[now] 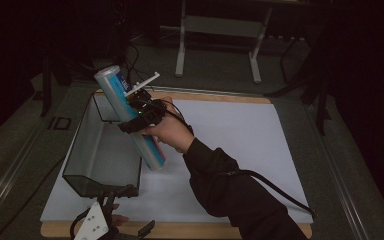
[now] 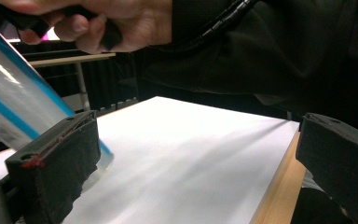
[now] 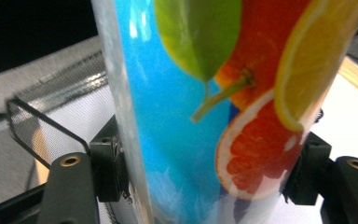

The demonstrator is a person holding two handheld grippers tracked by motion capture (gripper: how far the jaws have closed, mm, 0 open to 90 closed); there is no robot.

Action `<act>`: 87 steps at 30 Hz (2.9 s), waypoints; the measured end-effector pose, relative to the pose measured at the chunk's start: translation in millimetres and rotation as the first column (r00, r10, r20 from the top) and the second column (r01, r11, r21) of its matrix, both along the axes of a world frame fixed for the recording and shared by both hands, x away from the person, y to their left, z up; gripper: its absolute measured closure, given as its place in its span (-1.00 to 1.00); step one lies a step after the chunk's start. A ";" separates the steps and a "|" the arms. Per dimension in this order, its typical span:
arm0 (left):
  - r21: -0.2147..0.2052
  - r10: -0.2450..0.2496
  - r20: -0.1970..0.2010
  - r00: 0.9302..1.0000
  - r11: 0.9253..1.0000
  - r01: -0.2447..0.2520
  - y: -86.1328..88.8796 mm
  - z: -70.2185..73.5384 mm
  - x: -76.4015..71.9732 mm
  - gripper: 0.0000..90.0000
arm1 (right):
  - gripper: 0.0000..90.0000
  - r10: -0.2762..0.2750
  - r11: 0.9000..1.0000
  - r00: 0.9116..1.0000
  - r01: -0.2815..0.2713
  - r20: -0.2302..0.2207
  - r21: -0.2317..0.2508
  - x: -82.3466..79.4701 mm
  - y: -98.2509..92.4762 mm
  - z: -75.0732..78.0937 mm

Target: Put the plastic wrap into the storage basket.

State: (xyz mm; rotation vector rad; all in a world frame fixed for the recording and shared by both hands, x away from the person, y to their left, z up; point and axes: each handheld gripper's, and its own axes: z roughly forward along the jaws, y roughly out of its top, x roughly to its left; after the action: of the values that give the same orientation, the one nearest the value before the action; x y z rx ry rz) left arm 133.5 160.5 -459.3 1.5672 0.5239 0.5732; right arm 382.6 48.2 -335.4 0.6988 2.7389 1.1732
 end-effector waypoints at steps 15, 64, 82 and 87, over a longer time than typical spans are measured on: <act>0.000 0.048 0.015 0.999 0.999 -0.048 1.6 0.8 -1.8 -0.99 | -0.30 -0.062 0.991 0.997 0.066 -0.037 0.113 -1.9 33.3 11.4; 0.018 0.052 0.012 0.999 0.998 -0.052 0.9 -0.2 -0.9 -0.99 | -0.31 -0.435 0.865 0.837 0.491 -0.333 0.102 25.0 49.9 -111.9; 0.019 0.047 0.002 0.999 0.999 -0.047 1.8 -1.0 0.7 -0.99 | -0.33 -0.516 0.818 0.780 0.572 -0.355 0.067 36.5 58.3 -141.4; 0.017 0.043 -0.002 0.999 0.999 -0.043 1.5 -1.2 1.3 -0.99 | -0.35 -0.508 0.826 0.789 0.560 -0.345 0.064 37.1 58.8 -141.3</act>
State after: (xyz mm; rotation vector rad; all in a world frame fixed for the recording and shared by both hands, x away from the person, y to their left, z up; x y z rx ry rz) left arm 134.8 161.9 -460.5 1.5758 0.5571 0.6098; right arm 419.7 107.0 -476.7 1.6878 2.3863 1.2242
